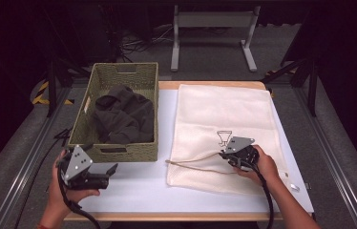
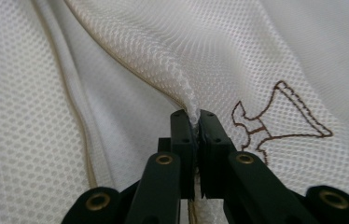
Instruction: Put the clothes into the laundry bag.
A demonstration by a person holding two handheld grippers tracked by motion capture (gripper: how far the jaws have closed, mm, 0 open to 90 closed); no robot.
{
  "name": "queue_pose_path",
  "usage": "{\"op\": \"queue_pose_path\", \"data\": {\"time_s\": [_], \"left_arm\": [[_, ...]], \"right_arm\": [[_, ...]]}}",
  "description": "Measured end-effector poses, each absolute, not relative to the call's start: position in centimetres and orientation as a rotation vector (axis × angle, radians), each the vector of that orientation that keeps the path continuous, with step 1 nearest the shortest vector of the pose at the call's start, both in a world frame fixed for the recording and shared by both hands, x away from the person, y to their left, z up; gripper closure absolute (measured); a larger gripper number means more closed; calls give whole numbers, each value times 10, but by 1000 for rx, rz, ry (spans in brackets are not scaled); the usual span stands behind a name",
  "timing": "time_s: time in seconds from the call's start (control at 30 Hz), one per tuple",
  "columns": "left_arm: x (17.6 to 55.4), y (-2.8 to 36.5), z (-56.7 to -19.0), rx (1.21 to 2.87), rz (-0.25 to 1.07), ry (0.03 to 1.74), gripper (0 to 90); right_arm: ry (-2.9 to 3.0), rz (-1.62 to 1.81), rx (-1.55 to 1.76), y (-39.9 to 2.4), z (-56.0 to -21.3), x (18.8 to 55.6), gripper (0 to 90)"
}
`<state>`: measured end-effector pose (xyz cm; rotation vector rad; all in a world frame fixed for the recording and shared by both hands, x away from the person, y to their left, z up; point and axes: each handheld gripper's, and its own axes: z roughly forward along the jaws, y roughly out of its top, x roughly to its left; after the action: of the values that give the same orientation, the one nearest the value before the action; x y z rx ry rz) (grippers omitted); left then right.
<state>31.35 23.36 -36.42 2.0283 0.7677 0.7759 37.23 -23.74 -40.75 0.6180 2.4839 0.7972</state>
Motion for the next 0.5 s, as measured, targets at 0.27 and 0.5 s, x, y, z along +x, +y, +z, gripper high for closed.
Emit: {"op": "queue_pose_path", "data": {"time_s": [0.27, 0.5], "left_arm": [[390, 217, -338, 2213, 661, 809, 9], [432, 198, -337, 2326, 597, 797, 1]], "right_arm": [[2448, 851, 632, -242, -398, 367, 866], [2401, 906, 651, -248, -389, 363, 867]]}}
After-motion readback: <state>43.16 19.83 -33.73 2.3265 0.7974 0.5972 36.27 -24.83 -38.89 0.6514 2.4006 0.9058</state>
